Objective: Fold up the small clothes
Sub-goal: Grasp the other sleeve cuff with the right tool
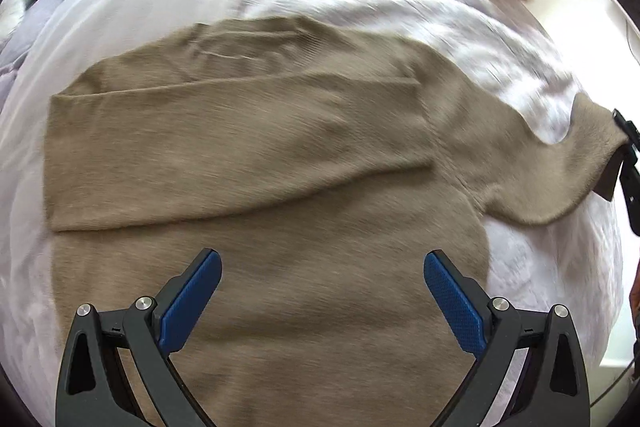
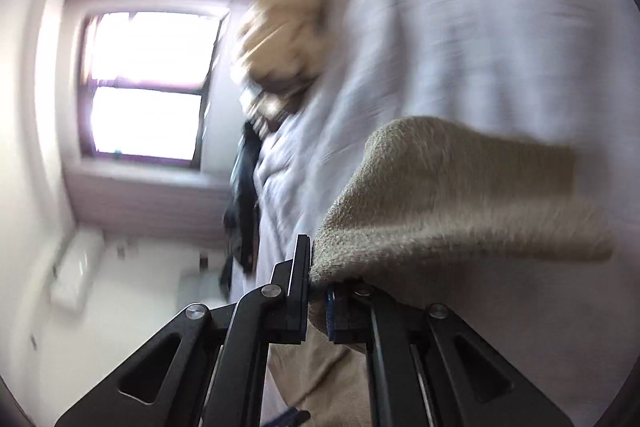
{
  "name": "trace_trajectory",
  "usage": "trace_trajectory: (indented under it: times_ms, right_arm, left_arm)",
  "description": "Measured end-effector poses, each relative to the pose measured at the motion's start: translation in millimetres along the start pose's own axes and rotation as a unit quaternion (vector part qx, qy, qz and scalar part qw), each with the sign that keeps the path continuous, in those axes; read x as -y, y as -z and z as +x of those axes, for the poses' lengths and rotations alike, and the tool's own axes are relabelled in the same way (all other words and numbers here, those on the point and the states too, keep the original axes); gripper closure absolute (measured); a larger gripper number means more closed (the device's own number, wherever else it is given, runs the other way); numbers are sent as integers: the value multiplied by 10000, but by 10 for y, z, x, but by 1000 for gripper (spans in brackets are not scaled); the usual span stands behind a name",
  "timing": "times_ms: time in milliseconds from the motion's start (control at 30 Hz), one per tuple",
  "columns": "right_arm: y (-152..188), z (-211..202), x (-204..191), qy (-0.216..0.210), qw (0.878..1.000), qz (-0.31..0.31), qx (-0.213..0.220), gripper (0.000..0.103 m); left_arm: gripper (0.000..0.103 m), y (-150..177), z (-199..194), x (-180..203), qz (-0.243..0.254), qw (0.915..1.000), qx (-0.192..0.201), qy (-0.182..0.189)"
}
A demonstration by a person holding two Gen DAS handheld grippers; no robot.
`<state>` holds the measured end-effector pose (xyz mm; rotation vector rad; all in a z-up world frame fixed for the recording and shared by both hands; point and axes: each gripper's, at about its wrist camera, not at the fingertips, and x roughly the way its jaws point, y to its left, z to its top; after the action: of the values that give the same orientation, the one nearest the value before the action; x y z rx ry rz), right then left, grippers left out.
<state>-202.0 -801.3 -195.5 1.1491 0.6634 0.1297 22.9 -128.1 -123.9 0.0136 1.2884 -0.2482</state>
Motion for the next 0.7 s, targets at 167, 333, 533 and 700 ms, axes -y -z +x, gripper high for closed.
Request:
trace_trajectory:
  times_ms: [167, 333, 533, 700]
  right_arm:
    - [354, 683, -679, -116, 9893, -1145, -893, 96]
    - [1217, 1459, -1127, -5, 9577, -2104, -1966, 96]
    - [2087, 2246, -1058, 485, 9266, -2292, -2942, 96]
    - [2382, 2421, -764, 1378, 9224, -1817, -3117, 79]
  left_arm:
    - [2, -69, -8, -495, -343, 9993, 88, -84]
    - [2, -135, 2, -989, -619, 9978, 220, -95]
    - [2, -192, 4, -1613, -1049, 9935, 431, 19]
    - [2, -228, 108, -1897, -1188, 9910, 533, 313]
